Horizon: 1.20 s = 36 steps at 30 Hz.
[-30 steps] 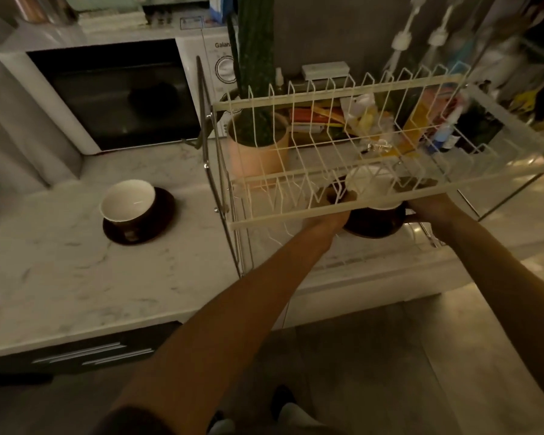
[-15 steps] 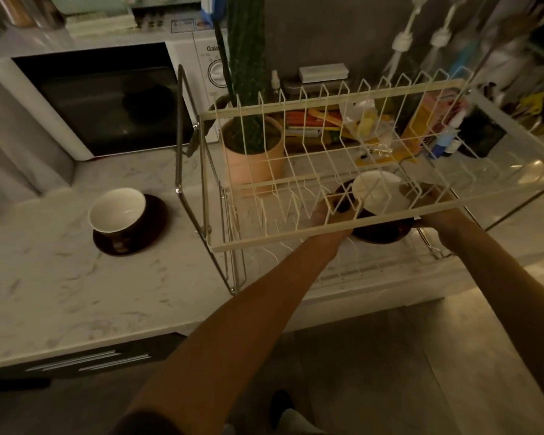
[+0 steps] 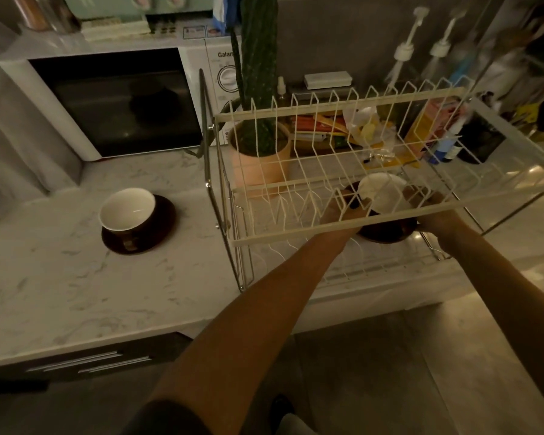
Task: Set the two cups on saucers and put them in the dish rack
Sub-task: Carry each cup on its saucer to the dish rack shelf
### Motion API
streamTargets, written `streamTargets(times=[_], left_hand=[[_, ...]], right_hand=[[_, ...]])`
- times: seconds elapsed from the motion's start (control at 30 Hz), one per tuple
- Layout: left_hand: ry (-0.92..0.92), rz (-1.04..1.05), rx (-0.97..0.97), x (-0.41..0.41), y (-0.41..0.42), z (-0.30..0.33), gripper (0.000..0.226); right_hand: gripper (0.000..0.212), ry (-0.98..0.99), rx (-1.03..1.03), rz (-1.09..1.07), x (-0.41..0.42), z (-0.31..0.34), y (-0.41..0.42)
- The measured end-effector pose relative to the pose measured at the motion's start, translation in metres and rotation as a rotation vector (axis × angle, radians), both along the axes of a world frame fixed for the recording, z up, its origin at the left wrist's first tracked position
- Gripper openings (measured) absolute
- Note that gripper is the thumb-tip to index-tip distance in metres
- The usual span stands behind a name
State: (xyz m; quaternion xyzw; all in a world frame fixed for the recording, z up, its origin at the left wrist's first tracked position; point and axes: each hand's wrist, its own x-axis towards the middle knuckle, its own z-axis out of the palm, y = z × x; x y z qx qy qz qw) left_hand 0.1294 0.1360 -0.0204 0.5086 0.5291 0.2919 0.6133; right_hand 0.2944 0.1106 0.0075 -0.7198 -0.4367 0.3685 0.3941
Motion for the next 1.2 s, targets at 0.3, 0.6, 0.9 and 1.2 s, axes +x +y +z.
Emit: streamTargets(times=[0.3,0.6,0.9,1.2], left_hand=[[0.319,-0.146,0.288,-0.03,-0.032,0.037,0.041],[0.477,-0.502,0.332,-0.1,-0.079,0.049,0.045],[0.723,-0.881,0.249,-0.239,-0.131,0.063,0.062],[1.327,-0.575,0.359,-0.378,-0.142,0.074,0.065]], right_hand=[[0.034,-0.643,0.147,0.029,-0.019,0.0,-0.019],[0.031,-0.945,0.116,0.377,-0.076,0.014,-0.061],[0.058,-0.896,-0.426,0.961,-0.182,0.057,-0.114],[0.063,-0.993,-0.197,1.092,-0.311,0.057,-0.104]])
